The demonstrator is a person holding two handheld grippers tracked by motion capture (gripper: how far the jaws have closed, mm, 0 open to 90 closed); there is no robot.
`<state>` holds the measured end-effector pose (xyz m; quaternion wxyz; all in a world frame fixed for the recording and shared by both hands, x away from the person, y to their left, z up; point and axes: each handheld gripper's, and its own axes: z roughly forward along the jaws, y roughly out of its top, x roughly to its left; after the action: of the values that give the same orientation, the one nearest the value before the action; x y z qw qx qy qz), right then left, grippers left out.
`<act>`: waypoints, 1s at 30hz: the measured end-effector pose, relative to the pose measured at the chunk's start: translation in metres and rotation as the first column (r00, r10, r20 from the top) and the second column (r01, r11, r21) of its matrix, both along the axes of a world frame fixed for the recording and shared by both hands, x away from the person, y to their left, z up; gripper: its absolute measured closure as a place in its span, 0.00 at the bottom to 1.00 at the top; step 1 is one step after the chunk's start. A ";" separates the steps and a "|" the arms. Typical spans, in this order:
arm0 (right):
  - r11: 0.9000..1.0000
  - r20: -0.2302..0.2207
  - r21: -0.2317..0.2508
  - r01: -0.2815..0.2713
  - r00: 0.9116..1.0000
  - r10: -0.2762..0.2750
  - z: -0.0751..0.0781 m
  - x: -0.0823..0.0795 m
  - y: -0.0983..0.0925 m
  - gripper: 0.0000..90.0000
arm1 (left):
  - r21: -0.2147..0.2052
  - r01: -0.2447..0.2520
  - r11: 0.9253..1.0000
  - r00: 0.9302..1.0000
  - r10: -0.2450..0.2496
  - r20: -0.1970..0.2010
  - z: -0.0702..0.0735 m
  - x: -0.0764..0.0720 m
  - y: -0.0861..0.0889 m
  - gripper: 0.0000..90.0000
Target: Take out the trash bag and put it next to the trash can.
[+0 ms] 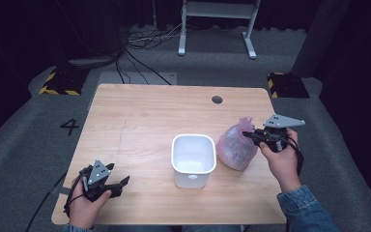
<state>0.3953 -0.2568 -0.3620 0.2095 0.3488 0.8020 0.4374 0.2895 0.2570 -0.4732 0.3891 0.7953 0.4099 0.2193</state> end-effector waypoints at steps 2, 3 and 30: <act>1.000 -0.010 0.004 0.004 1.000 -0.004 -0.004 0.002 -0.001 0.93 | 0.000 0.000 1.000 1.000 0.000 0.000 0.000 0.000 0.000 0.29; 1.000 -0.011 0.006 0.006 1.000 -0.006 -0.005 0.002 -0.001 0.91 | -0.006 -0.001 1.000 1.000 0.001 -0.003 0.000 0.000 0.000 0.29; 0.997 0.076 0.050 0.064 0.995 -0.068 0.000 -0.043 -0.034 0.44 | -0.012 -0.015 1.000 1.000 0.015 0.000 0.003 -0.002 0.005 0.29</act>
<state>0.3523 -0.2908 -0.3620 0.2464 0.3629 0.7707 0.4622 0.2870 0.2624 -0.4699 0.3922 0.7899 0.4172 0.2194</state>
